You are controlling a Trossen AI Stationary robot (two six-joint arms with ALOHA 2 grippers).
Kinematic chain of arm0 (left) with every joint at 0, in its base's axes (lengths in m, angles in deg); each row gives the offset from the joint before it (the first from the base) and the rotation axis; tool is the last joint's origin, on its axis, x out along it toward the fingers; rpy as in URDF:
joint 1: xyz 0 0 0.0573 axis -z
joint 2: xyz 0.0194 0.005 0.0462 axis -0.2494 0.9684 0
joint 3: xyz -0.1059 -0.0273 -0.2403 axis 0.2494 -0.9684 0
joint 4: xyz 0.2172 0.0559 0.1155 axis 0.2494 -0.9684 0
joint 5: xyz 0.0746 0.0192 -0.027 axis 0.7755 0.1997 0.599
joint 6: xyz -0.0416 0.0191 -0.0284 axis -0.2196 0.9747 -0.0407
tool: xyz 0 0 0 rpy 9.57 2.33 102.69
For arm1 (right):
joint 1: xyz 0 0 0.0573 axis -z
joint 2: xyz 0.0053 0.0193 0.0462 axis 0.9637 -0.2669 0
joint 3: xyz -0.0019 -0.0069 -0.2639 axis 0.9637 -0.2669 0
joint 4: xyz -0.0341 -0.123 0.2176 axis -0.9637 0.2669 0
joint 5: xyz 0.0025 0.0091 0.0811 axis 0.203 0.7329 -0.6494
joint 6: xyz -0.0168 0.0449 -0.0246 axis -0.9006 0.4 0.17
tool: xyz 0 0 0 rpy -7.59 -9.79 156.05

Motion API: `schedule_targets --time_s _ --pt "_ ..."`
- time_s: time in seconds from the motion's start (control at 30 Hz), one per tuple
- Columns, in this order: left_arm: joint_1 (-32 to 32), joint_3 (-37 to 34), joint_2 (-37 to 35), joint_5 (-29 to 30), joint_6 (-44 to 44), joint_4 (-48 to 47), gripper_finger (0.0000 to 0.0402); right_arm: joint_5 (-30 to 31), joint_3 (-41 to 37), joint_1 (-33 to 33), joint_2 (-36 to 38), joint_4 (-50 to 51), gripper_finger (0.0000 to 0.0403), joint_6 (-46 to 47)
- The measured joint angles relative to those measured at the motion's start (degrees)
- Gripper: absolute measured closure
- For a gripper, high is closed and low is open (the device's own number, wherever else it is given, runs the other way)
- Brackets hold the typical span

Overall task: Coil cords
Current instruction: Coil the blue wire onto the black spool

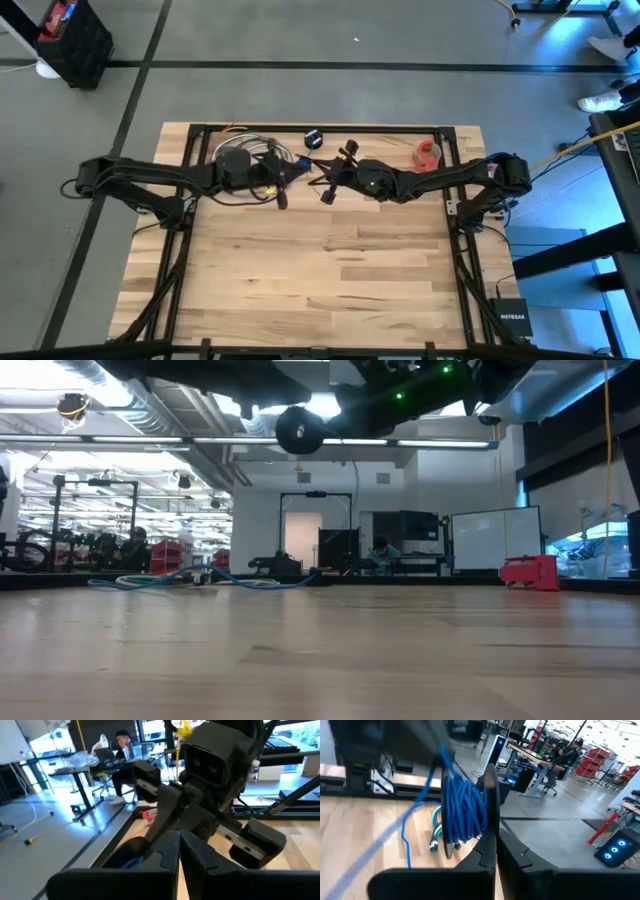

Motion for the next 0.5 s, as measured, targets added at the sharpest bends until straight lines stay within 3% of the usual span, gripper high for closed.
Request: schedule_targets --time_s 0.2,0.5 --pt "1.57 0.02 4.89 -0.01 6.69 4.62 0.0396 -0.51 0.00 0.02 0.00 0.10 0.0398 0.75" --pt "1.92 0.09 6.95 1.54 13.13 3.38 0.0382 -1.56 -0.03 0.03 -0.07 -1.57 0.0398 2.03"
